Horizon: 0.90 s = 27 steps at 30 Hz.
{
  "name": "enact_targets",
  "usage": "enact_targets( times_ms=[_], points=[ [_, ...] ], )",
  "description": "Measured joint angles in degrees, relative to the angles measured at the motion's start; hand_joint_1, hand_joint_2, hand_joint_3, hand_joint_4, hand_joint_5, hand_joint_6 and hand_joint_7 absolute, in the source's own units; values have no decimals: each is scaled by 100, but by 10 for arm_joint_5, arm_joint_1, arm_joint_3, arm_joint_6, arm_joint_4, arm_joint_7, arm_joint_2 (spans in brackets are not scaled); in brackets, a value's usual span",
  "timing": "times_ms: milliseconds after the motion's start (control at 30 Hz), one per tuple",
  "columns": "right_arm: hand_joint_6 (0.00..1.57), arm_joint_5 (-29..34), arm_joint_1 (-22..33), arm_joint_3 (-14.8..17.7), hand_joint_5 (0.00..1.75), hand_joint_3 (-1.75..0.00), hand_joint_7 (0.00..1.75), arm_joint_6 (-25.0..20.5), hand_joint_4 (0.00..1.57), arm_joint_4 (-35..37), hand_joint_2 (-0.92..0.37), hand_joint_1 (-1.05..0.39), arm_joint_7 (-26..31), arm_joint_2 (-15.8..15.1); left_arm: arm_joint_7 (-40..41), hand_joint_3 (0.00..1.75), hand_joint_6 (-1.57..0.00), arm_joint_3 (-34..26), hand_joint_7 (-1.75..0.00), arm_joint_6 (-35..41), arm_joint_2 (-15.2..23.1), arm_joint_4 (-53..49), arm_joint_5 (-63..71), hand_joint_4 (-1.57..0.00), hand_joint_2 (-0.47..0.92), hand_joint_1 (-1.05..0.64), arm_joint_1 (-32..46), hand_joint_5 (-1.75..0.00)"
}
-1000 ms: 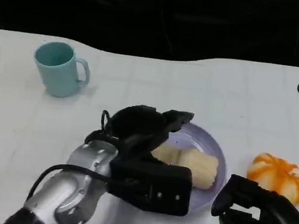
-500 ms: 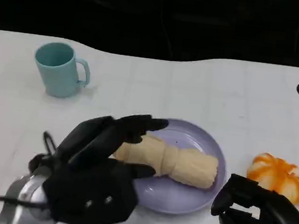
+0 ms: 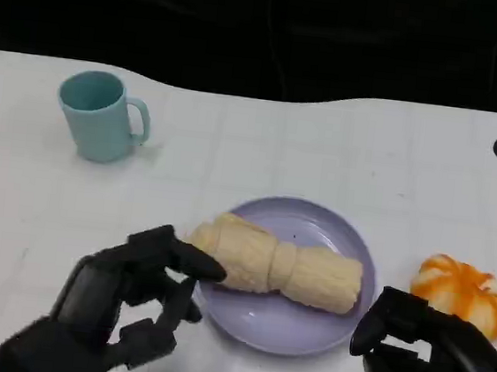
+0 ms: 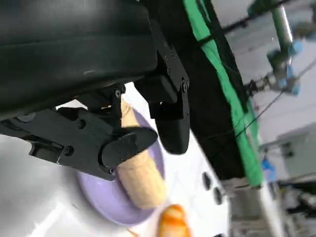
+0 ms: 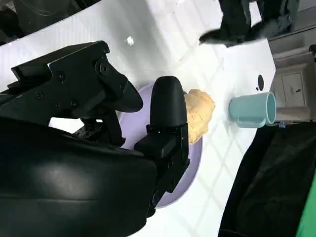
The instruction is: Grasp the towel on the left side of the plate with the left hand and place it into the plate.
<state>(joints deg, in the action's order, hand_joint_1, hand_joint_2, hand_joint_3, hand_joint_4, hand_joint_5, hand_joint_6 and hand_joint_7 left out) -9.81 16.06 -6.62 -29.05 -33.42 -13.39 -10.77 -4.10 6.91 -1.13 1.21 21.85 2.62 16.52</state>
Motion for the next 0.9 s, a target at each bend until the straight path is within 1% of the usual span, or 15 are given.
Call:
enact_targets(
  times_ms=[100,233,367,533,733,900],
  points=[
    [57,-1,1,0,175,-111,162,0,73,0,-66,-5,-1,0,7,145,-79,-3,-159,36,-15,34,-20,-93,43,-10,36,-174],
    [57,-2,1,2,175,-111,162,0,73,-1,-65,-5,-2,-1,-7,141,-77,-9,-164,83,-15,70,-75,-93,44,-10,71,-175],
    [57,-1,3,3,175,-111,162,3,73,-1,-64,-4,-4,-1,-23,139,-74,-22,-170,125,-10,82,-132,-89,42,-11,74,-175],
    [56,-1,9,13,175,-112,162,13,73,0,-65,-1,-6,-2,-28,138,-72,-33,-172,164,-9,82,-175,-88,43,-10,70,-175],
    [55,0,13,24,175,-110,163,31,72,6,-67,0,-12,-4,-26,140,-70,-33,-174,174,-18,73,-187,-89,46,-9,65,-175],
    [56,-1,13,27,175,-111,163,39,73,15,-66,2,-15,-4,-23,141,-70,-33,-175,196,-22,67,-192,-88,45,-10,57,-175]
  ],
)
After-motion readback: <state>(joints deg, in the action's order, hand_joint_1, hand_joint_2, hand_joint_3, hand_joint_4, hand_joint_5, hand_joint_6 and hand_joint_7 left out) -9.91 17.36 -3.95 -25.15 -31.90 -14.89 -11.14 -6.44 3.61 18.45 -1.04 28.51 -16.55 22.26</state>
